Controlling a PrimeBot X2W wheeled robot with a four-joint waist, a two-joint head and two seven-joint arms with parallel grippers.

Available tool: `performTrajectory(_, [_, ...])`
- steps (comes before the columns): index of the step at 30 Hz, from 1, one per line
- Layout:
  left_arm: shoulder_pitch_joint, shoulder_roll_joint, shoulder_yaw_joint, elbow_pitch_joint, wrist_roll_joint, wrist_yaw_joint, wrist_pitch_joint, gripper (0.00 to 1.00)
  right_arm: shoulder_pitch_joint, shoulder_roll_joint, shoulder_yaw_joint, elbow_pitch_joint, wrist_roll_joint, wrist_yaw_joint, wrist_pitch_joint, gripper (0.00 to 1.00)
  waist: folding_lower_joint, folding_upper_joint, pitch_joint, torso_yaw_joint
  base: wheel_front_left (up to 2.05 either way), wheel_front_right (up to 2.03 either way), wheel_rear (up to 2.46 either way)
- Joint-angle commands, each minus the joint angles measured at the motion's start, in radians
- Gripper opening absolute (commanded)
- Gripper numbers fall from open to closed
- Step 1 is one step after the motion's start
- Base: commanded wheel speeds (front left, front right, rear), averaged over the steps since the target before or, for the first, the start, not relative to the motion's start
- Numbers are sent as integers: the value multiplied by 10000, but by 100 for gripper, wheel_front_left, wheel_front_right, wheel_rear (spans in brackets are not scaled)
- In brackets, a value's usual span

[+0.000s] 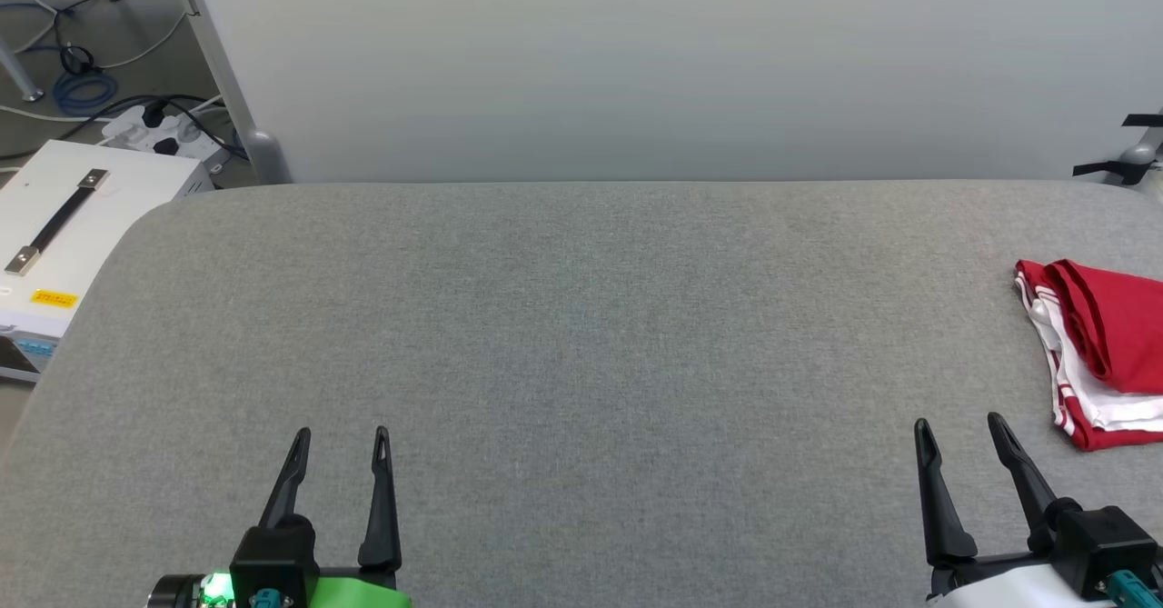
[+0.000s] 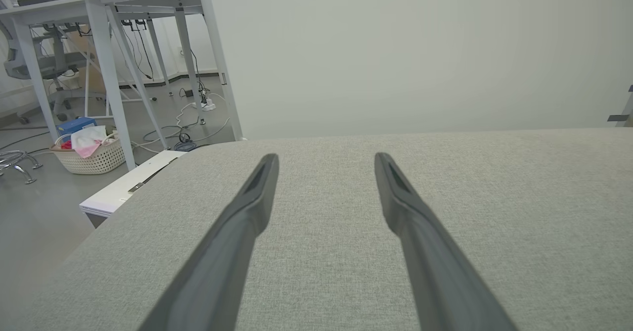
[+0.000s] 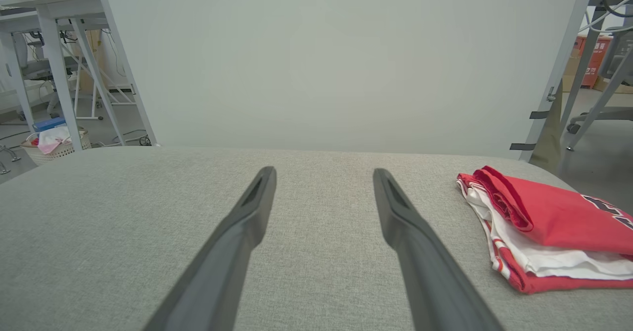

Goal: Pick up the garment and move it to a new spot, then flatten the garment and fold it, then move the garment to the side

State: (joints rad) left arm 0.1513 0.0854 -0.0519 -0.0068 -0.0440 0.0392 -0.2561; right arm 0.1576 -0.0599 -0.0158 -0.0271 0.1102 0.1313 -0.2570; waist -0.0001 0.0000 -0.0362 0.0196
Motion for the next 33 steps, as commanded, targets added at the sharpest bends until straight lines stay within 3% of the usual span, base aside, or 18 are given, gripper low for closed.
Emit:
performTrajectory(1, [146,-75,50,38,-17,-48,-57,100,96,44,45,-2,25,-6,-47,100,1,0,-2,-1,0,0,0])
performTrajectory(11, [130,-138,94,64,18,-106,-57,100,110,67,144,21,-1,-6,-47,100,1,0,57,28,0,0,0])
performTrajectory(12, [19,-106,66,48,0,-79,2,0,1,46,142,10,-7,0,2,0,1,0,57,27,0,0,0])
performTrajectory(33, [-207,-141,108,46,64,-127,385,0,-228,50,141,47,-166,-1,385,0,1,0,103,-6,0,0,0])
